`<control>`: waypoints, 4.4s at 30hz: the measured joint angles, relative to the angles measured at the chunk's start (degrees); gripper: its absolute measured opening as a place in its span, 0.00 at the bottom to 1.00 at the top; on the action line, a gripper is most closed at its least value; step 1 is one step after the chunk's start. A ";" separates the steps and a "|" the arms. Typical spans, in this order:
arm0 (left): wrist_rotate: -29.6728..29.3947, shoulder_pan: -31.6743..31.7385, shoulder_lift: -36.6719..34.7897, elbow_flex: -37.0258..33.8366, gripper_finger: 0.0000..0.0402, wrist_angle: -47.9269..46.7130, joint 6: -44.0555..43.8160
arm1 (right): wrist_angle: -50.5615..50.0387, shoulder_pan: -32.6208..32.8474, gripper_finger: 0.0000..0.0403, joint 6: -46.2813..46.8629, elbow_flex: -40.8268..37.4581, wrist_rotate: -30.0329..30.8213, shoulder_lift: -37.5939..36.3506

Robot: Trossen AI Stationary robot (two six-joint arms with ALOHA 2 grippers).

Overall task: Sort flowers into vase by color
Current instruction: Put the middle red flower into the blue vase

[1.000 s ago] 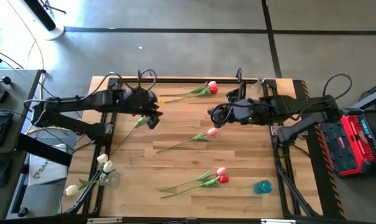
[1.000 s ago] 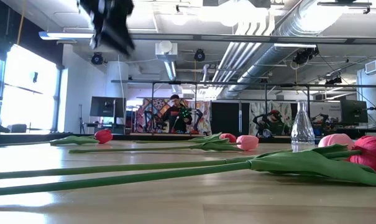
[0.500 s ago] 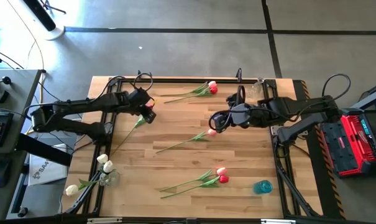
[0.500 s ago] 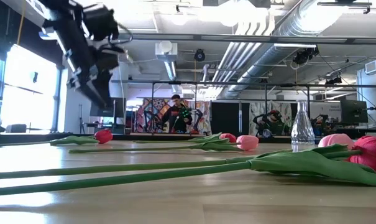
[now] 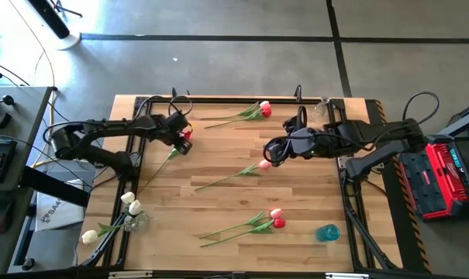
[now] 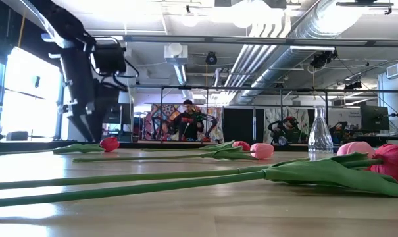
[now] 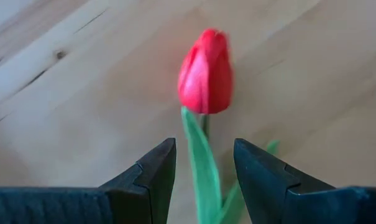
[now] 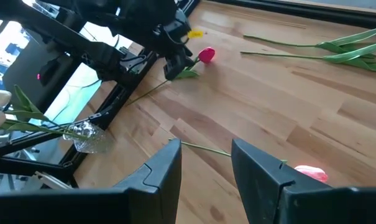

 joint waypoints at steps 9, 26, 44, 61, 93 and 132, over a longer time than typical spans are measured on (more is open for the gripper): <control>0.36 -0.02 6.88 0.17 0.36 2.25 3.88 | -0.02 0.00 0.32 0.00 0.00 -0.16 -0.81; 3.10 -0.02 7.14 0.11 0.01 4.32 5.40 | -1.79 -0.15 0.32 -0.63 0.00 -0.04 -1.34; 9.30 -0.04 -10.56 -0.08 0.00 4.32 2.85 | -1.92 2.43 0.32 -4.54 0.00 8.24 -1.34; 10.59 -4.44 -19.80 0.02 0.00 5.01 -1.99 | -1.92 5.64 0.32 -4.09 0.00 12.90 -1.34; 34.57 -16.24 -6.58 22.56 0.00 40.76 -0.14 | 16.03 10.21 0.32 -19.69 0.07 18.67 -3.42; 30.93 -24.60 2.37 30.99 0.00 60.08 -0.19 | 33.68 3.92 0.44 -36.72 0.02 4.46 9.43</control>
